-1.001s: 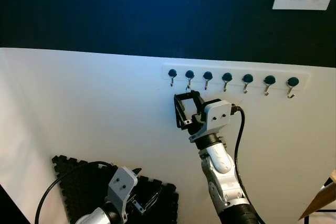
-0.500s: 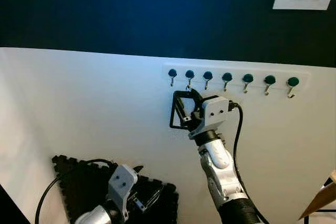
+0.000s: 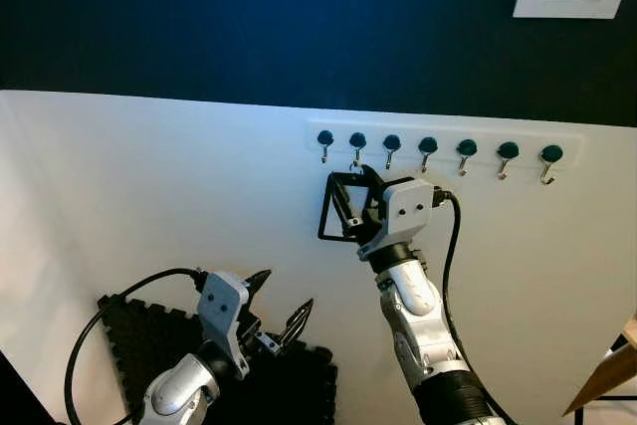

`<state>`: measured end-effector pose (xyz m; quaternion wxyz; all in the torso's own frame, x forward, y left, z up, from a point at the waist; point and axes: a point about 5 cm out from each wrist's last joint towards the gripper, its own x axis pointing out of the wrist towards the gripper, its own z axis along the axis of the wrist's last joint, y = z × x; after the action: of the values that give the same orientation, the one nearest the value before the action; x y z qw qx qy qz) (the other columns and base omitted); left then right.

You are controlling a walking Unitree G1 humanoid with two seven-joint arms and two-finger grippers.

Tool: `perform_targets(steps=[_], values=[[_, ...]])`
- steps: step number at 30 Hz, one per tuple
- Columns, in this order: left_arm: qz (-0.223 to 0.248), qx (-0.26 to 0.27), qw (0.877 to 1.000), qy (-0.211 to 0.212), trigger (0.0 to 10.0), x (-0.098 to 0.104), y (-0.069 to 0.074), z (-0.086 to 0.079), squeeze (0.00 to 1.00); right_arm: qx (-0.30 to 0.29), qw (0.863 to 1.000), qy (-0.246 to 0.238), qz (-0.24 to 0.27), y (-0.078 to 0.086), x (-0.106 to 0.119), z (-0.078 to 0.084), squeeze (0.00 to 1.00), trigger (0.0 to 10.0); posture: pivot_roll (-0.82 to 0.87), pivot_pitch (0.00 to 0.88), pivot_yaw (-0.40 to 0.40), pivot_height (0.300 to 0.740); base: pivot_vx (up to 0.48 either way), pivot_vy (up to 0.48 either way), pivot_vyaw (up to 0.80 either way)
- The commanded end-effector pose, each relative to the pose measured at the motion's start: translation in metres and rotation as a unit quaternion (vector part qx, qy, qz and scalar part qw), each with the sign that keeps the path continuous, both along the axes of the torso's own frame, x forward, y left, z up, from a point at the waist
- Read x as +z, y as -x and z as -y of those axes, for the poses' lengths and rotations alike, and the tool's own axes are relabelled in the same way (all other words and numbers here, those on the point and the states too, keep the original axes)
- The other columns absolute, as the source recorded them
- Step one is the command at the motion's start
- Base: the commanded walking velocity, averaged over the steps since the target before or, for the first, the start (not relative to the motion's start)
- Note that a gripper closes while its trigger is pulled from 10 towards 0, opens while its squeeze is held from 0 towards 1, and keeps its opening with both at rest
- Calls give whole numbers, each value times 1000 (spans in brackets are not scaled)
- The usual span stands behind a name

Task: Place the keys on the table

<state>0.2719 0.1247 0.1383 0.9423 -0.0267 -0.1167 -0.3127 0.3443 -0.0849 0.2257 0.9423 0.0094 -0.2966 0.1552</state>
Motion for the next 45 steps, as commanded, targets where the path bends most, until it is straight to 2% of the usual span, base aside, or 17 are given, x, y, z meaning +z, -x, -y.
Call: perform_targets(steps=[1,2,8,10,11,12,13,14,17,18,19,21,22,23,38,45], values=[[3,4,1000,22,10000,7,-1,-3,0,0,1000,0,-12,-2,-3,-1,0,10000,58,46,23,740,0,0,0],[5,10,999,42,10000,12,-3,-5,0,1,1000,0,-12,-2,-3,-1,0,10000,57,45,23,740,0,0,0],[12,16,999,49,10000,19,-5,-8,0,3,1000,0,-12,-2,-3,-1,0,10000,57,41,21,740,0,0,0],[14,17,999,50,10000,20,-5,-8,0,3,1000,0,-12,-2,-3,-1,0,9725,57,41,21,740,0,0,0],[16,17,998,51,10000,22,-6,-8,0,4,1000,-1,-11,-2,-3,-1,0,7020,57,40,21,740,0,0,0],[17,17,998,51,10000,23,-6,-8,0,5,1000,-1,-11,-2,-3,-1,0,5529,57,40,21,740,0,0,0],[17,17,998,51,10000,23,-6,-8,0,5,1000,-1,-11,-2,-3,-1,0,5529,57,40,21,740,0,0,0],[19,16,998,53,10000,25,-7,-8,0,5,1000,-2,-10,-2,-3,-1,0,4510,57,41,21,740,0,0,0],[23,17,998,55,10000,29,-8,-8,0,5,1000,-4,-9,-2,-2,-1,0,3373,56,42,21,740,0,0,0],[24,17,998,56,10000,31,-8,-8,0,4,1000,-4,-8,-2,-2,-1,0,2353,56,42,21,740,0,0,0],[25,17,998,57,10000,31,-9,-8,0,4,1000,-5,-8,-2,-2,-1,0,2353,56,42,21,740,0,0,0],[26,17,998,57,10000,33,-9,-8,0,3,1000,-6,-7,-2,-2,0,0,1294,57,42,22,740,0,0,0],[27,16,998,57,10000,33,-9,-8,0,3,1000,-7,-7,-2,-2,0,0,1294,57,42,22,740,0,0,0],[28,16,998,56,10000,33,-9,-8,0,2,1000,-7,-7,-2,-1,0,0,0,57,42,22,740,0,0,0],[29,17,998,52,10000,35,-10,-7,0,-2,1000,-17,8,0,4,2,0,0,58,45,22,740,0,0,0],[28,17,998,52,10000,35,-9,-7,0,8,999,-19,40,3,20,-1,0,0,59,45,21,740,0,0,0]])
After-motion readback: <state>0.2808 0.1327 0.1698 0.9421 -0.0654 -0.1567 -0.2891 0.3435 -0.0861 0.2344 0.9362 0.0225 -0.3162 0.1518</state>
